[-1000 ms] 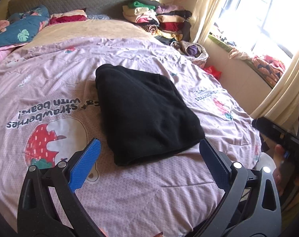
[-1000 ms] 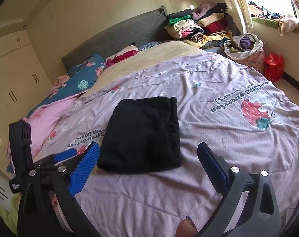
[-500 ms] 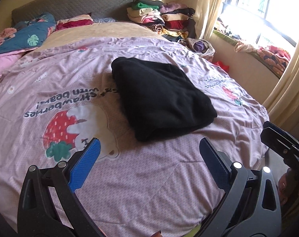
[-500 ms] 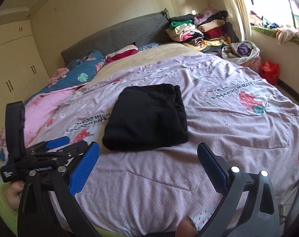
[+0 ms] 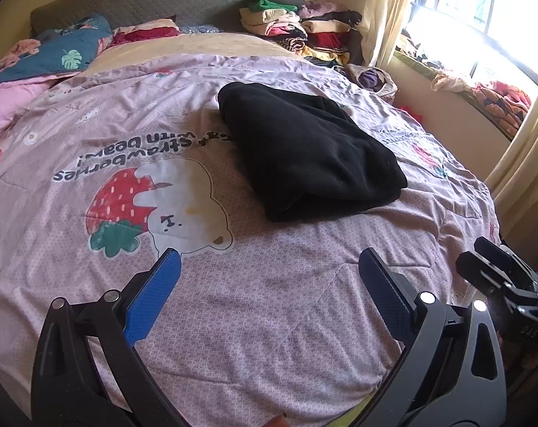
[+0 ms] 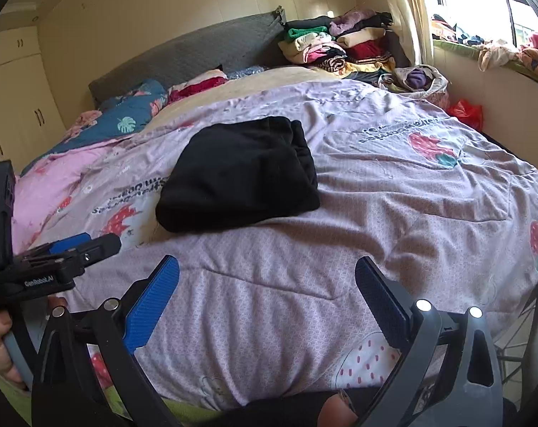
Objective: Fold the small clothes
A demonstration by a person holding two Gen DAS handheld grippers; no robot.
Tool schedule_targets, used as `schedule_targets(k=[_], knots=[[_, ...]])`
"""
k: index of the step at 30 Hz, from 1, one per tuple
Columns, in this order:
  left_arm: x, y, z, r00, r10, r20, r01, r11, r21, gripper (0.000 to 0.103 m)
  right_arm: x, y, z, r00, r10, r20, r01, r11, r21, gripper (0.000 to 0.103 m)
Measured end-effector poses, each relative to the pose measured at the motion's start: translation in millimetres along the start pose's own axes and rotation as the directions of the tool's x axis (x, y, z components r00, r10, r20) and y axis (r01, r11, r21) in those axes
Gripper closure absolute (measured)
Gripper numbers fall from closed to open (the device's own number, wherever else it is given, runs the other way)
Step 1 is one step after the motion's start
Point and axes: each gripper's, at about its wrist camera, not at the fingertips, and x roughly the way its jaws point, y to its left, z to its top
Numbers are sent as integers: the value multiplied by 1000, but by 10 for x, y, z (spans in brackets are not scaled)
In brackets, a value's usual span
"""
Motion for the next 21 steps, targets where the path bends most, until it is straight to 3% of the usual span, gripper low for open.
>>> schedule_targets(k=[21], knots=[[80, 5, -56, 999, 32, -6, -32, 999, -6, 9, 175, -14, -72, 999, -31, -40, 30, 999, -22, 4]])
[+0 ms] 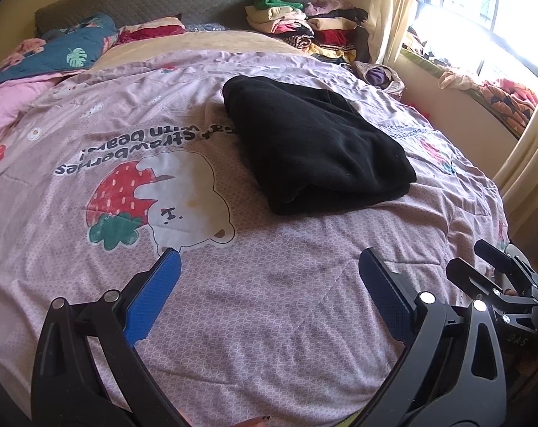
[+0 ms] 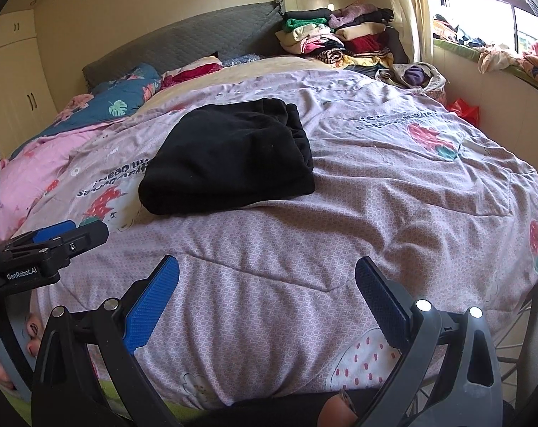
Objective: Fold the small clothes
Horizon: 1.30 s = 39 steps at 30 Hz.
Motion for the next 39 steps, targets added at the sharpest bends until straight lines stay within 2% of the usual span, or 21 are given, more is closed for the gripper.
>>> schedule_targets(k=[15, 39], knots=[[5, 4, -6, 1000, 21, -10, -21, 1000, -9, 9, 0, 7, 1, 1000, -12, 2, 12, 1000, -1, 4], [-9, 30, 16, 1000, 16, -5, -17, 1000, -7, 9, 3, 1, 1, 1000, -12, 3, 12, 1000, -5, 4]])
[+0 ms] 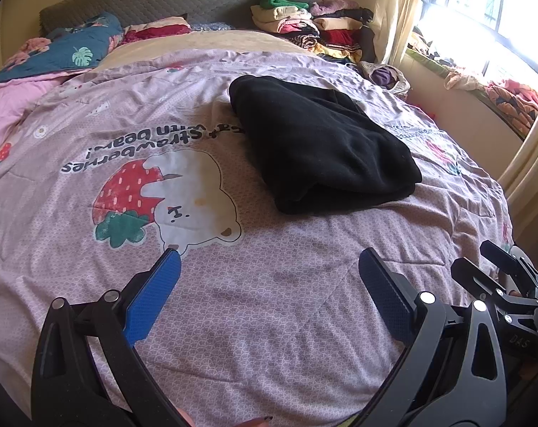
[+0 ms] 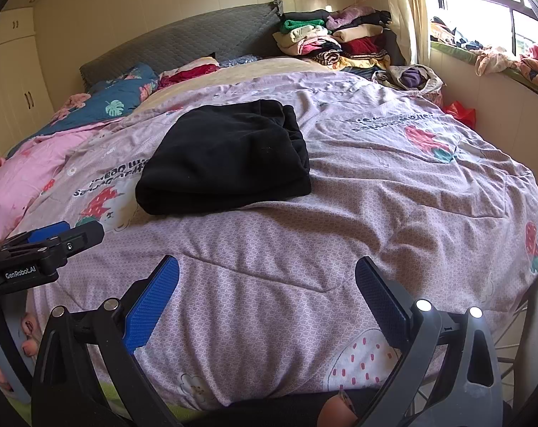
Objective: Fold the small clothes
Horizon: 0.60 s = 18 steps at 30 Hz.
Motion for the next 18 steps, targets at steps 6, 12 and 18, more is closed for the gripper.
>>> schedule_targets(k=[6, 12, 18], knots=[[-1, -13, -5, 1000, 0, 0, 0, 1000, -1, 9, 2, 1, 0, 1000, -1, 0, 1, 1000, 1, 4], [3, -16, -7, 1000, 1, 0, -1, 1000, 1, 9, 2, 1, 2, 1000, 0, 0, 0, 1000, 0, 4], [3, -14, -7, 1000, 1, -1, -1, 1000, 0, 9, 4, 1, 2, 1000, 0, -2, 0, 1000, -1, 4]])
